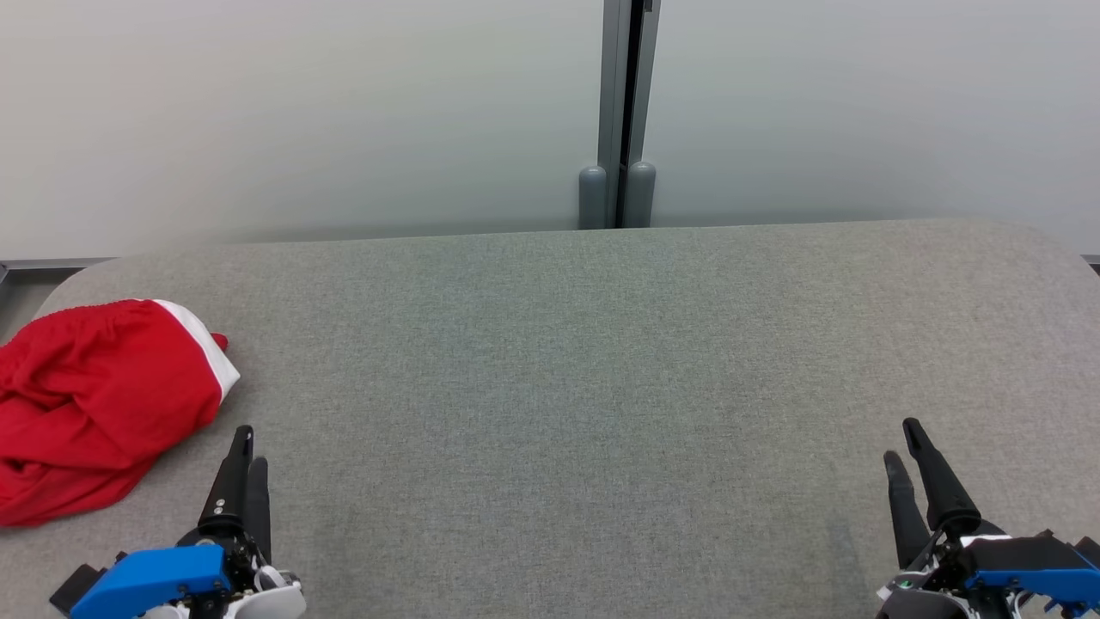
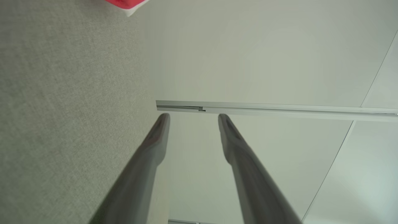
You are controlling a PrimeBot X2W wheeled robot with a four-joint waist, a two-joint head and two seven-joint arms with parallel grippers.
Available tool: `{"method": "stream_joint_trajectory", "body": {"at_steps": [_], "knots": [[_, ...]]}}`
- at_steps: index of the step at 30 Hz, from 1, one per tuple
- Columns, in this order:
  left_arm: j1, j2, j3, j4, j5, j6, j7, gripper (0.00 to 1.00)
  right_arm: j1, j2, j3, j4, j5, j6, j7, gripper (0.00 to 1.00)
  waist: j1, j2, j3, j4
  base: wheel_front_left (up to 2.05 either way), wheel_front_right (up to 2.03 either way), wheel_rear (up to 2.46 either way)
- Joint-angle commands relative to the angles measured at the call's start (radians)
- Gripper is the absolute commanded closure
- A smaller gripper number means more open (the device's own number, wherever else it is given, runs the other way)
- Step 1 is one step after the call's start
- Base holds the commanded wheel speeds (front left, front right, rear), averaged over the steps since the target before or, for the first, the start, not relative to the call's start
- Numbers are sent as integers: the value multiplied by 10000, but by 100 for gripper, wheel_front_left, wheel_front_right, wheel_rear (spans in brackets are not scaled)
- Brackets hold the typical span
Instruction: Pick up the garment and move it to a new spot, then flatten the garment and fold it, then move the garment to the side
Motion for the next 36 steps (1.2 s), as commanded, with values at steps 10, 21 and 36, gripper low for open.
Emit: {"method": "stream_joint_trajectory", "body": {"at_steps": [10, 21, 36], "knots": [[-33, 28, -25, -222, 925, -13, -528, 0, 2, -21, 203, -39, -633, 3, -526, 0, 0, -1, 37, 22, 0, 0, 0], [-51, 42, -80, -358, 3050, -24, -1024, 0, 34, -39, 424, -240, -2369, 7, -1021, 0, 0, -1, 88, 37, 0, 0, 0], [129, 59, -495, -386, 6365, 311, -1641, 0, 108, -64, 909, -45, -5007, 12, -1639, 0, 0, -1, 106, 72, 0, 0, 0]]}}
